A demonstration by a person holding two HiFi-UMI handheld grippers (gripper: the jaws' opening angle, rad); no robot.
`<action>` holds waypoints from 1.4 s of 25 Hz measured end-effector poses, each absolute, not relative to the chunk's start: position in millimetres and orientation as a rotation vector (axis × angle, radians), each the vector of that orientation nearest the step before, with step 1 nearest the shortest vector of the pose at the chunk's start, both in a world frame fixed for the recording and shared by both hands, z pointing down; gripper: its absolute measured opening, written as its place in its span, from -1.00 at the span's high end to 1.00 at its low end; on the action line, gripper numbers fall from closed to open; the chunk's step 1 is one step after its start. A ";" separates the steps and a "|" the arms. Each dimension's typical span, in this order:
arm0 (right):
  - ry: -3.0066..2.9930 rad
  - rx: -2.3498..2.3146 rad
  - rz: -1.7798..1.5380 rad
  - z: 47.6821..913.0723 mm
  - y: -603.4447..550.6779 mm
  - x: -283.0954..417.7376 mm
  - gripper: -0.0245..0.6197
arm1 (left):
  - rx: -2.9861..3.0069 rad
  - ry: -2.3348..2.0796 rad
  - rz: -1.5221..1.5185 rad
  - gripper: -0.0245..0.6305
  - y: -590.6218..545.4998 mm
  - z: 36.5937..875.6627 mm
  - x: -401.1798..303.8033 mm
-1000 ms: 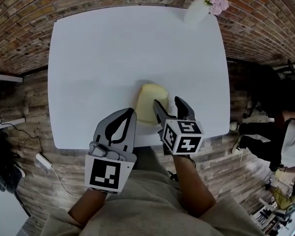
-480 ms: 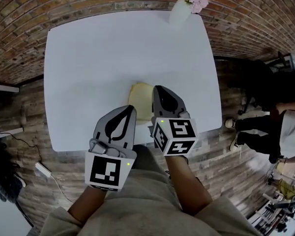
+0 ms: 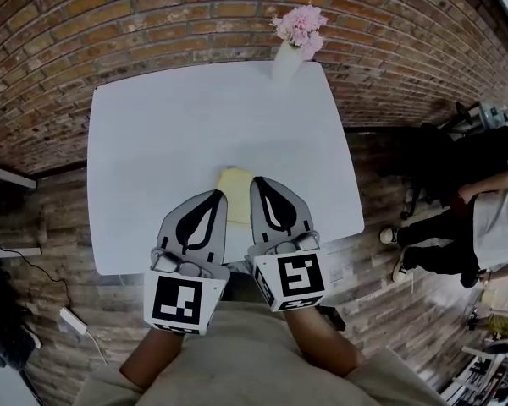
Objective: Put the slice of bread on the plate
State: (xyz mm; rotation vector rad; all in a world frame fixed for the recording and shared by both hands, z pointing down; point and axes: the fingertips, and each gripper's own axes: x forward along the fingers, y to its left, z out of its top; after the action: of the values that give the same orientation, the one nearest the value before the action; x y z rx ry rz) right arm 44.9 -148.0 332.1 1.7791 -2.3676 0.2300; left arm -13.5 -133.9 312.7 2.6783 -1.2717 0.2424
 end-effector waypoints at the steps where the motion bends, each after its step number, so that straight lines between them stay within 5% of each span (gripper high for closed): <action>1: -2.378 1.782 0.207 323.0 -143.6 44.6 0.90 | 2.689 -1.278 0.230 0.89 -131.4 305.8 -13.9; 14: -2.464 1.786 0.018 251.1 -91.0 34.6 0.90 | 2.808 -1.290 0.139 0.89 -91.9 244.5 -9.8; 35: -2.523 1.691 0.080 266.6 -61.8 47.5 0.90 | 2.765 -1.342 0.174 0.89 -59.1 257.7 6.0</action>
State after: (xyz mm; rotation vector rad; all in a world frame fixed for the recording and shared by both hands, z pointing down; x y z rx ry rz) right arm 47.5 -61.8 266.6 1.6910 -2.5230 0.0804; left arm 6.0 -59.1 257.7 2.7654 -1.3425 0.1745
